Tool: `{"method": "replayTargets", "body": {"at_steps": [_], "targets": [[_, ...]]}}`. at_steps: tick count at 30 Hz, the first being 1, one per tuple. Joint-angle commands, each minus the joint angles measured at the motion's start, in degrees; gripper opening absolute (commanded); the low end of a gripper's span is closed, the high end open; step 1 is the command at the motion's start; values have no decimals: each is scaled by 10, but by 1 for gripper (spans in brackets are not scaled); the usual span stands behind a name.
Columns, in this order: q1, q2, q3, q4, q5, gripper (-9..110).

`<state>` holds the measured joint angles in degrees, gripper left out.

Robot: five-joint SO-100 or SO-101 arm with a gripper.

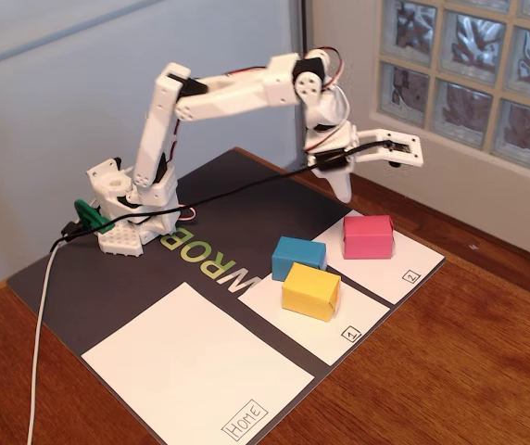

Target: Move box red to home

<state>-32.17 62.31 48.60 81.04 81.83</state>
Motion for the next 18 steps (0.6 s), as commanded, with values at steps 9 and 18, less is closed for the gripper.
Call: {"method": "replayTargets", "body": {"at_steps": [9, 18], "targets": [[-40, -83, -126, 30, 12, 0], [-34, -182, -276, 96, 33, 0]]}}
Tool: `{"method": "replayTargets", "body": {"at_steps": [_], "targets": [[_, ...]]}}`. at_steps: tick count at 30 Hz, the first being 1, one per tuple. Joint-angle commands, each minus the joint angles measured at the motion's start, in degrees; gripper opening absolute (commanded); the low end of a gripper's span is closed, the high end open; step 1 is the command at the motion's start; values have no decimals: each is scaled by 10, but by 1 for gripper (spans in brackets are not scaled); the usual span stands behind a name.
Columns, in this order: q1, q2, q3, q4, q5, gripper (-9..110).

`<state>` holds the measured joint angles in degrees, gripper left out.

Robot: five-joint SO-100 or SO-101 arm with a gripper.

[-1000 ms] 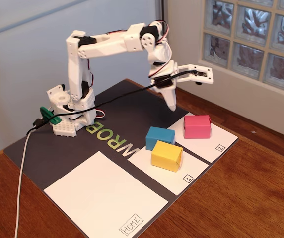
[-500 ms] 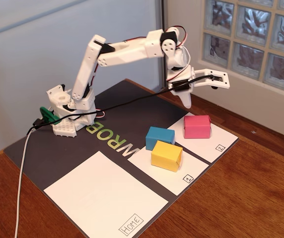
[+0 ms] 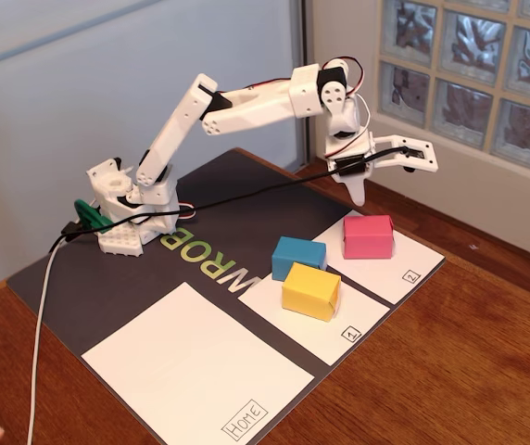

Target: Move box red to home

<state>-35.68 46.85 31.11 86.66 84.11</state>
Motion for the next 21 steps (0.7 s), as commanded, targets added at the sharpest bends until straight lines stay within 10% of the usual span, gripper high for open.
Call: {"method": "replayTargets", "body": {"at_steps": [1, 21], "targets": [[2, -67, -170, 78, 18, 0], [25, -120, -294, 156, 11, 15]]}}
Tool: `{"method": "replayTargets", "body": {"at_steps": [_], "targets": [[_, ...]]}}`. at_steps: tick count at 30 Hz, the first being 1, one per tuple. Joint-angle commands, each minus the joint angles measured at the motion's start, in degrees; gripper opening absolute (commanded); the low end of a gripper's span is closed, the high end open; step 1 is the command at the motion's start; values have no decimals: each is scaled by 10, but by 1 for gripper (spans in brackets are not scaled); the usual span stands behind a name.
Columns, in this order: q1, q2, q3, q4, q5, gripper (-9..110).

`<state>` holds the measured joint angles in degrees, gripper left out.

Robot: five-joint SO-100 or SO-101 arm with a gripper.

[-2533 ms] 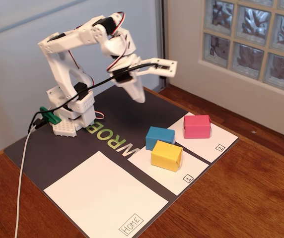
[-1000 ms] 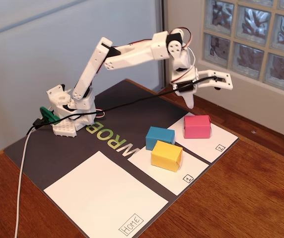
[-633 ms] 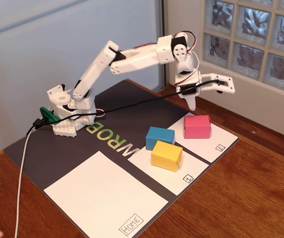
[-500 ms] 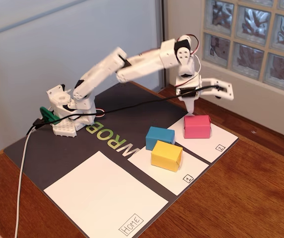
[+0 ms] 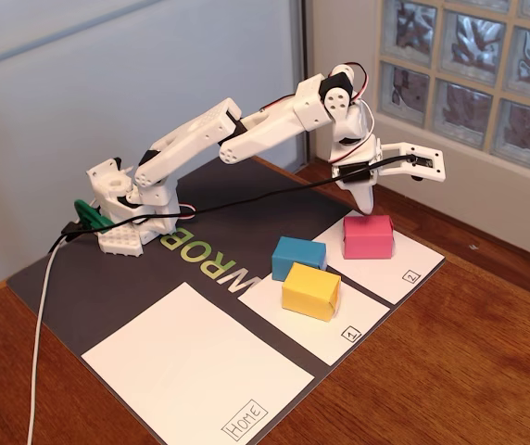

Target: Move box red to home

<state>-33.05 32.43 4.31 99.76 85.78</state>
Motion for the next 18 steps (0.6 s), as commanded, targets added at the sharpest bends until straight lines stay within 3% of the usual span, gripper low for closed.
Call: {"method": "replayTargets", "body": {"at_steps": [1, 8, 18], "targets": [[-3, 24, -25, 25, -4, 18], [-21, 21, -25, 31, 4, 34], [-59, 4, -25, 40, 18, 36]]}}
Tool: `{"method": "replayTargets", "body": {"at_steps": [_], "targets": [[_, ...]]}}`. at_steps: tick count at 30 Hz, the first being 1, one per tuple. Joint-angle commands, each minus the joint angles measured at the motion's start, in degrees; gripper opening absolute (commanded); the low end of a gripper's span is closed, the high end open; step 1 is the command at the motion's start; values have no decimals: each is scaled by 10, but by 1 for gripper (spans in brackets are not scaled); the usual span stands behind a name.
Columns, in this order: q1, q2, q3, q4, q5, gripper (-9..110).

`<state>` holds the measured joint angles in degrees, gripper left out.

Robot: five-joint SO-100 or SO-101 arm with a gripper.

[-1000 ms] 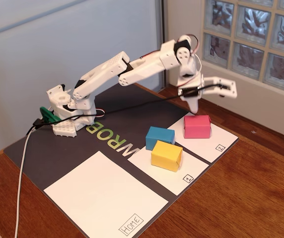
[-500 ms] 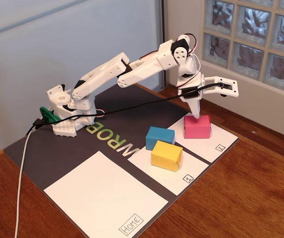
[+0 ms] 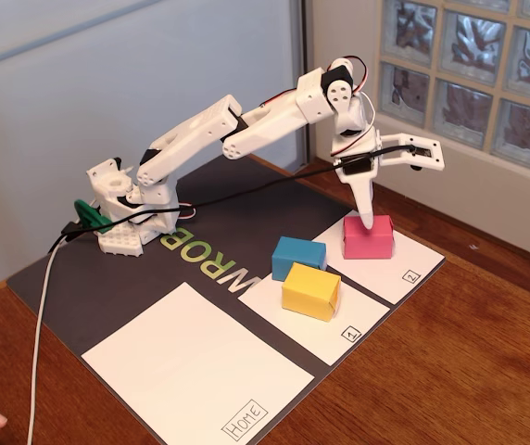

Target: Move box red to home

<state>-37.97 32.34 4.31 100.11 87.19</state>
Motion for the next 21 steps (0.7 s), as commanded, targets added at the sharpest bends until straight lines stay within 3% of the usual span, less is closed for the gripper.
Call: {"method": "replayTargets", "body": {"at_steps": [1, 21], "targets": [[-11, 2, -25, 37, 4, 37], [7, -56, -29, 23, -1, 36]]}}
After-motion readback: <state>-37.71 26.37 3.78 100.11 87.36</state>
